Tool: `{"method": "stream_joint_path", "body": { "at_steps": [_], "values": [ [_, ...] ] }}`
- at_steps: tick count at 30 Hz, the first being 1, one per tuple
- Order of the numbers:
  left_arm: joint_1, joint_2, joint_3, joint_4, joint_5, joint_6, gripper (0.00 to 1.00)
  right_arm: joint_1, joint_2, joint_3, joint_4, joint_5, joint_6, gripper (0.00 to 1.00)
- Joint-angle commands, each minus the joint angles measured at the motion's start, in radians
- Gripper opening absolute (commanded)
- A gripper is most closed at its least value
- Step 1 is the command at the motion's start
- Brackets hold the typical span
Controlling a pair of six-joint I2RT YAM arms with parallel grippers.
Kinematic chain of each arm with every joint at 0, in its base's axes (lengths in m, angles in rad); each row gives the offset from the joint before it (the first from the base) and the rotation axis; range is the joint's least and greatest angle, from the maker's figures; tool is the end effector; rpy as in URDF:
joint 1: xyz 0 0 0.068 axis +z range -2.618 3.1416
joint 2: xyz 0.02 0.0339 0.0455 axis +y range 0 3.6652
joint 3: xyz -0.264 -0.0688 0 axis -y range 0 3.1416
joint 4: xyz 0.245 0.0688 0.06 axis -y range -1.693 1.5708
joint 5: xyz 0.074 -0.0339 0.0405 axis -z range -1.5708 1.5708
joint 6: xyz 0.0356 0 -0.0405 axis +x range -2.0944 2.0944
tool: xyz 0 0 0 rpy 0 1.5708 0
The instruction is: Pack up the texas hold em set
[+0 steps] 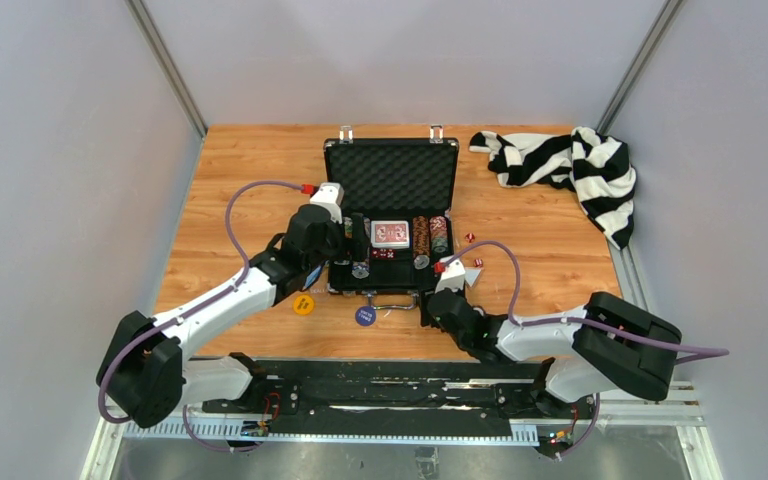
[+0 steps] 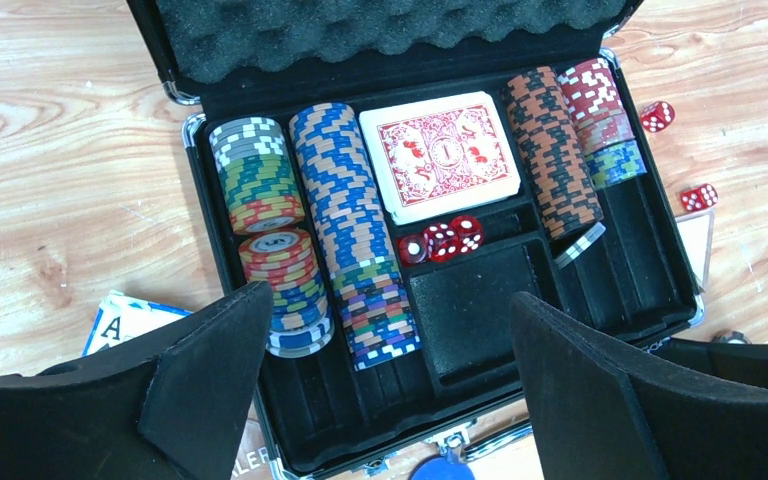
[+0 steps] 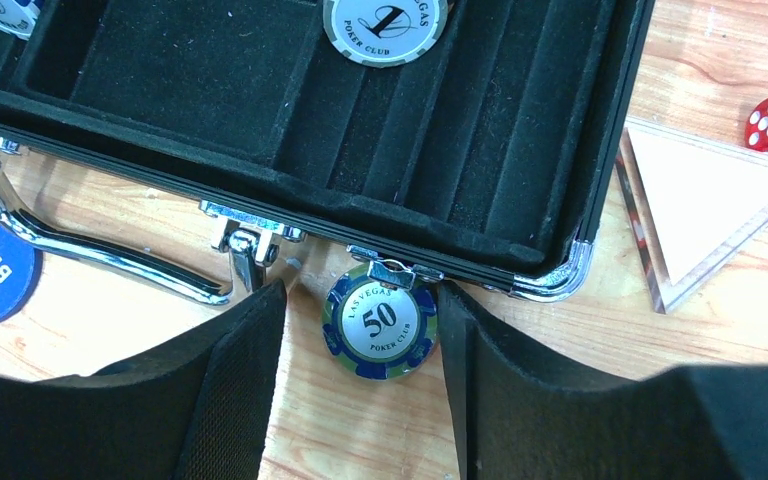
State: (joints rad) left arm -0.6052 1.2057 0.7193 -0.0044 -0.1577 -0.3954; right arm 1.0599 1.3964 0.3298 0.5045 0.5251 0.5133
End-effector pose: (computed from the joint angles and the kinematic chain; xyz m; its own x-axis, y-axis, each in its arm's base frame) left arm 0.2225 -0.1471 0.2472 -0.5303 -0.0957 -0.8424 0.2641 0.9255 -0.2714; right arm 0.1299 0.1952 0.1321 -0.4958 -0.0155 -0.8683 -0.3489 0.9192 0.1828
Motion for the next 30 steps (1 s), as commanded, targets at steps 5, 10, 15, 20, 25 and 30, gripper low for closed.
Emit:
{"method": "stream_joint_path", "body": {
  "at_steps": [5, 10, 15, 20, 25, 30],
  "values": [
    [-0.002, 0.02, -0.011, 0.045, 0.024, -0.007, 0.93, 0.025, 0.009, -0.062, -0.191, -0.057, 0.053, 0.59],
    [-0.002, 0.011, -0.02, 0.055, 0.026, -0.01, 0.93, 0.049, 0.034, -0.052, -0.233, -0.025, 0.067, 0.63],
    [-0.002, 0.012, -0.025, 0.057, 0.025, -0.008, 0.93, 0.06, 0.052, -0.054, -0.229, -0.028, 0.097, 0.57],
    [-0.001, 0.017, -0.027, 0.061, 0.027, -0.01, 0.93, 0.067, 0.038, -0.064, -0.238, -0.031, 0.113, 0.47],
    [-0.002, 0.021, -0.029, 0.065, 0.032, -0.011, 0.93, 0.071, 0.003, -0.064, -0.283, -0.02, 0.114, 0.42],
    [-0.002, 0.022, -0.028, 0.064, 0.037, -0.011, 0.93, 0.071, -0.041, -0.064, -0.33, -0.004, 0.094, 0.4]
  ]
}}
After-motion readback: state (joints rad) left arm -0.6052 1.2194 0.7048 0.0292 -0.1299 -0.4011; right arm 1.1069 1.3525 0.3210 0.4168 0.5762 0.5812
